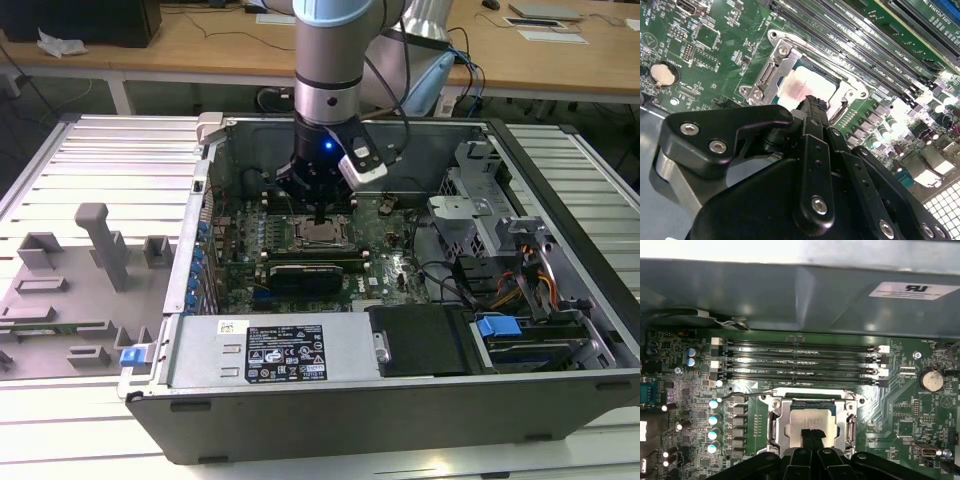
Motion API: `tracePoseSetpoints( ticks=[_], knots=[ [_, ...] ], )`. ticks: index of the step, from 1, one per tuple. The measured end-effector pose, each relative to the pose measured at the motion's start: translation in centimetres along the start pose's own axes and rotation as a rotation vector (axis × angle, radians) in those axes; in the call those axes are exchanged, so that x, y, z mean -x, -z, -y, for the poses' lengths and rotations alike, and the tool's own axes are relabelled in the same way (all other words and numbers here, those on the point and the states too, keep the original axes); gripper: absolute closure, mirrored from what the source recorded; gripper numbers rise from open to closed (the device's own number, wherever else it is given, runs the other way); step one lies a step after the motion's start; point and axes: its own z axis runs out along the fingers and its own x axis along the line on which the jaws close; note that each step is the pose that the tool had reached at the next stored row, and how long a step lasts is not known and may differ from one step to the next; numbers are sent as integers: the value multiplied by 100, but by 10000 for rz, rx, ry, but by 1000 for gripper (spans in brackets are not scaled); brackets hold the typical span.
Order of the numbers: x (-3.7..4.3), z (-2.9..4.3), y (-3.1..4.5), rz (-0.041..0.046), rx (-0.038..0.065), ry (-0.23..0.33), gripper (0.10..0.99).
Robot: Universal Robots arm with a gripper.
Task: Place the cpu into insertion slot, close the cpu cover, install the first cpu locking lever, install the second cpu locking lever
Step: 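Close the cpu cover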
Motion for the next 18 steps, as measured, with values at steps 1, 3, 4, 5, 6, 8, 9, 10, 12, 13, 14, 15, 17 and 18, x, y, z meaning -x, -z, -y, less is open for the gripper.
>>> tracePoseSetpoints(
  ticks=[1, 3, 4, 5, 6, 8, 9, 10, 12, 13, 14, 15, 17, 18],
  knots=[
    [-10, 0, -4, -1, -1, 2, 980],
    [-38, 0, -15, -1, 0, 10, 980],
    [-50, 0, -18, 0, 1, 11, 980],
    [-61, -1, -20, 0, 2, 11, 980],
    [-75, 0, -22, 0, 1, 13, 980],
    [-95, 0, -25, -1, 1, 14, 980],
    [-102, 0, -27, -1, 1, 14, 980],
    [-108, 1, -30, -1, 0, 15, 980],
    [-126, 1, -37, -1, 1, 16, 980],
    [-134, 1, -42, 0, 4, 17, 980],
    [-140, 2, -46, 0, 5, 18, 980],
    [-150, 4, -53, 5, 17, 23, 980],
    [-158, 5, -64, 18, 43, 45, 980],
    [-161, 7, -69, 27, 61, 67, 980]
  ],
)
